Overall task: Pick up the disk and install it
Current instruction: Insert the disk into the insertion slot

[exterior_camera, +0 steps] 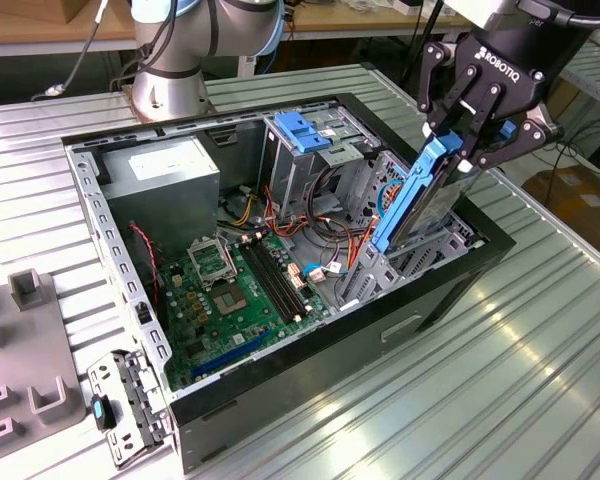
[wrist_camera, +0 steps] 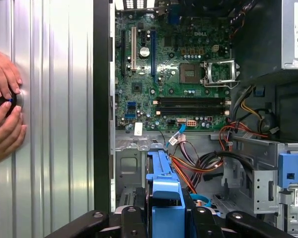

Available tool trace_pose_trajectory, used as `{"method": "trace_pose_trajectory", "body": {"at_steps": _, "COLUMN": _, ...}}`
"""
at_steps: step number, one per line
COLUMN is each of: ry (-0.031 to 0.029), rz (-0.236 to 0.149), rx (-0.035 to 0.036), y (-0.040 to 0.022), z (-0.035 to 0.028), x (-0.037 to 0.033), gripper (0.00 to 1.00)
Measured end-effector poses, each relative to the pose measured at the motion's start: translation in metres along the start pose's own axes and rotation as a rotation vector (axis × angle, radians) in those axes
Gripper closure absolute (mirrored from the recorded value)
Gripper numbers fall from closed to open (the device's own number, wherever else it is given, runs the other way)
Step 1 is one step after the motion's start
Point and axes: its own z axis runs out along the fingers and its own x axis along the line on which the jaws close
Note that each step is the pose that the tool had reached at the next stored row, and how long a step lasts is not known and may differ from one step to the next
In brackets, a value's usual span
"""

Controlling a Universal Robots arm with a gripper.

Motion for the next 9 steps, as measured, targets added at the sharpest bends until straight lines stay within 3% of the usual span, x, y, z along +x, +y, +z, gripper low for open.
{"method": "trace_pose_trajectory", "body": {"at_steps": 9, "ry": 0.0001, "rz": 0.000, "rx": 0.0000, "y": 0.0000, "z": 0.0022, "x": 0.0001, "gripper": 0.63}}
